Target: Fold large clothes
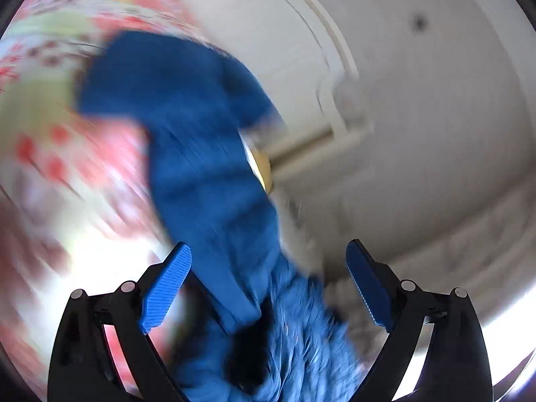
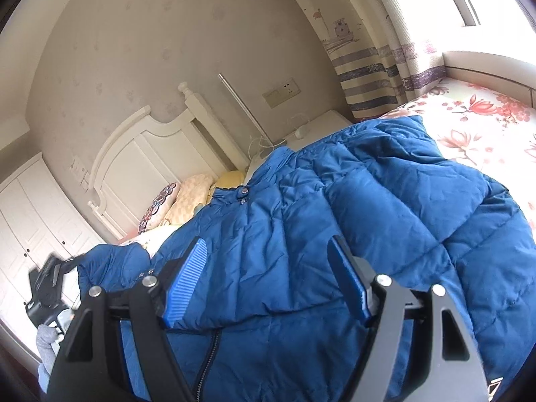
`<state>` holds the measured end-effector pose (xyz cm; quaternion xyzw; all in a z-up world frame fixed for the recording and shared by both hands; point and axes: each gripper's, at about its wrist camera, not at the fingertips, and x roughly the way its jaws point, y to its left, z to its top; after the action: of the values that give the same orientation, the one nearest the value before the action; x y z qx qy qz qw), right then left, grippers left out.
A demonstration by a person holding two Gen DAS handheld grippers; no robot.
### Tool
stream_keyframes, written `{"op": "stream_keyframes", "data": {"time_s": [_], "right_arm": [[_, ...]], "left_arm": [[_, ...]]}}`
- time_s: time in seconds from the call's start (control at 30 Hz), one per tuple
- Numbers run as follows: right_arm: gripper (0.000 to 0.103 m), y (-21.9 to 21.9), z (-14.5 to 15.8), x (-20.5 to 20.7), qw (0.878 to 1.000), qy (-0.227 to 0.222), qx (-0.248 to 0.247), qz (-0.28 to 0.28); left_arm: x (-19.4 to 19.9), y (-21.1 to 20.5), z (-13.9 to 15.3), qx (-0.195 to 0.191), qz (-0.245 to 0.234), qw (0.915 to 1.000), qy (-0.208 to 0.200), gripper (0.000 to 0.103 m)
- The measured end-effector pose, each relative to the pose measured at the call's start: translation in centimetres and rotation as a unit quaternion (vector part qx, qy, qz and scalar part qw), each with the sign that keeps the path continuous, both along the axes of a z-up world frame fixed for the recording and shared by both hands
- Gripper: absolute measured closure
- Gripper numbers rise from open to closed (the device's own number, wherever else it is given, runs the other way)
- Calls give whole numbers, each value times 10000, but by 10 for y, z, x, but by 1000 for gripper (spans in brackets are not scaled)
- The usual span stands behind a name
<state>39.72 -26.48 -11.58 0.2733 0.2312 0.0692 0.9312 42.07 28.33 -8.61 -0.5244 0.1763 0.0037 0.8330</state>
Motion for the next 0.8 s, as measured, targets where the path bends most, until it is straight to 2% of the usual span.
{"op": "stream_keyframes", "data": {"time_s": [0.03, 0.13, 0.23, 0.33, 0.37, 0.4, 0.43, 0.47, 0.5, 0.53, 0.6, 0.67, 0.73, 0.8], "right_arm": [[29, 1, 0, 1, 10000, 16, -1, 11], [29, 2, -1, 3, 10000, 52, -22, 32], [29, 4, -1, 2, 10000, 48, -65, 22], [28, 5, -1, 2, 9999, 61, -111, 5], [27, 6, -1, 2, 9999, 67, -125, 3], [27, 6, -1, 3, 9999, 71, -140, -6], [27, 7, -1, 3, 9999, 74, -148, -8], [27, 7, -1, 3, 9998, 78, -156, -11], [27, 7, -1, 3, 9998, 80, -157, -18], [27, 7, -1, 3, 9998, 80, -154, -26], [26, 6, -1, 2, 9999, 70, -140, -31], [26, 6, -1, 1, 9999, 61, -125, -23], [26, 6, -1, 2, 9999, 74, -134, -18], [26, 6, -1, 1, 9999, 51, -123, 5]], "left_arm": [[-6, 26, -5, -398, 148, 9990, -147, 14], [-10, 74, -20, -1087, 480, 9925, -276, 13], [0, 95, -32, -1401, 633, 9879, -220, 13], [17, 102, -29, -1327, 627, 9891, -80, 13], [25, 103, -27, -1285, 665, 9895, 33, 18], [32, 102, -25, -1271, 723, 9891, 157, 37], [40, 107, -29, -1340, 749, 9875, 358, 47], [42, 104, -34, -1469, 721, 9857, 395, 64], [43, 102, -37, -1581, 757, 9835, 437, 72], [43, 106, -39, -1634, 849, 9817, 478, 74], [38, 115, -24, -1345, 1138, 9829, 528, 81], [32, 117, 10, -671, 1359, 9872, 495, 83], [28, 109, 58, 116, 1450, 9886, 376, 84], [26, 87, 120, 1051, 1449, 9838, 118, 85]]}}
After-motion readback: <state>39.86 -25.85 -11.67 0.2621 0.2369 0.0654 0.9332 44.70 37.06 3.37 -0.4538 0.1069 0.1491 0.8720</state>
